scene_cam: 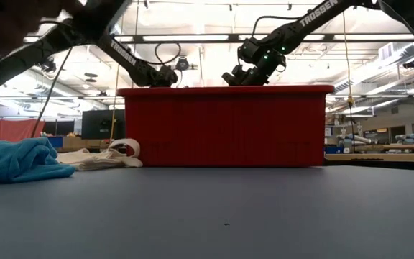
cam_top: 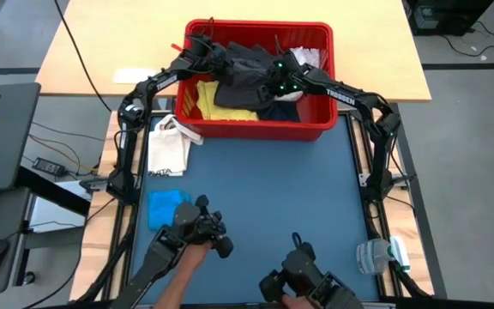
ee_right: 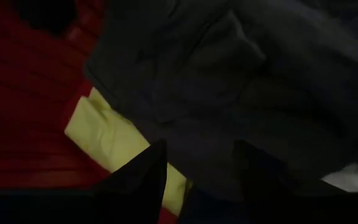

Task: Fold laundry
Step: Remove the black shorts from the bin

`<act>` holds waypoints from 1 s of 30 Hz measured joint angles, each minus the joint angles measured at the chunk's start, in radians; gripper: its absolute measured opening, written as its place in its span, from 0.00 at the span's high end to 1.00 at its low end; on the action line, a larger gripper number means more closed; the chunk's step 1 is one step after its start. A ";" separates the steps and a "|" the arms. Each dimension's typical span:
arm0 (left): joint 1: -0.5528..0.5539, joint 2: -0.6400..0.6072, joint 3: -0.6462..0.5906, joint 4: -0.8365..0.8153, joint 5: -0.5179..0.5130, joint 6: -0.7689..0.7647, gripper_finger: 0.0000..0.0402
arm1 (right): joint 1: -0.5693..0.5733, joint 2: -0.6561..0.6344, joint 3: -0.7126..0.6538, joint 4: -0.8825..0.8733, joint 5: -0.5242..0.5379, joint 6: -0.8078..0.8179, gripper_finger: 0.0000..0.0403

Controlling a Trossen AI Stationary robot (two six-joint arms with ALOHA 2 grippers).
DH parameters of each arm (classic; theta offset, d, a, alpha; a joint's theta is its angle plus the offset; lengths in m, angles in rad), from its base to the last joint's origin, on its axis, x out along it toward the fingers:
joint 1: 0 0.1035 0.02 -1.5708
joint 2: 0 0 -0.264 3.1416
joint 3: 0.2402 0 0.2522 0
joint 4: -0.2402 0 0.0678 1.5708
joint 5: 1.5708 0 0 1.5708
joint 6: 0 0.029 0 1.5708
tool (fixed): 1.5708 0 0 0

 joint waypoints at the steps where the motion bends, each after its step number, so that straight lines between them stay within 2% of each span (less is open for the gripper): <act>1: 0.002 -0.009 0.006 0.010 0.001 -0.015 0.96 | 0.000 0.000 0.000 -0.001 -0.001 0.000 0.53; 7: 0.007 -0.081 0.170 0.013 0.006 -0.028 0.98 | 0.002 -0.041 0.000 -0.017 0.003 0.000 0.53; 13: -0.018 -0.178 0.429 -0.016 0.135 -0.051 0.98 | 0.007 -0.137 0.000 -0.026 0.061 -0.017 0.53; 15: -0.034 -0.272 0.382 0.053 0.169 -0.069 0.98 | 0.007 -0.183 0.000 -0.026 0.077 -0.033 0.53; 17: -0.061 -0.345 0.364 0.042 0.180 -0.075 0.98 | 0.007 -0.234 0.001 -0.035 0.079 -0.044 0.53; 25: -0.218 -0.519 0.359 -0.234 0.183 -0.118 0.97 | 0.007 -0.473 0.002 -0.182 0.065 -0.100 0.53; 30: -0.389 -0.570 0.359 -0.364 0.263 -0.170 0.97 | 0.013 -0.604 0.002 -0.348 0.055 -0.119 0.53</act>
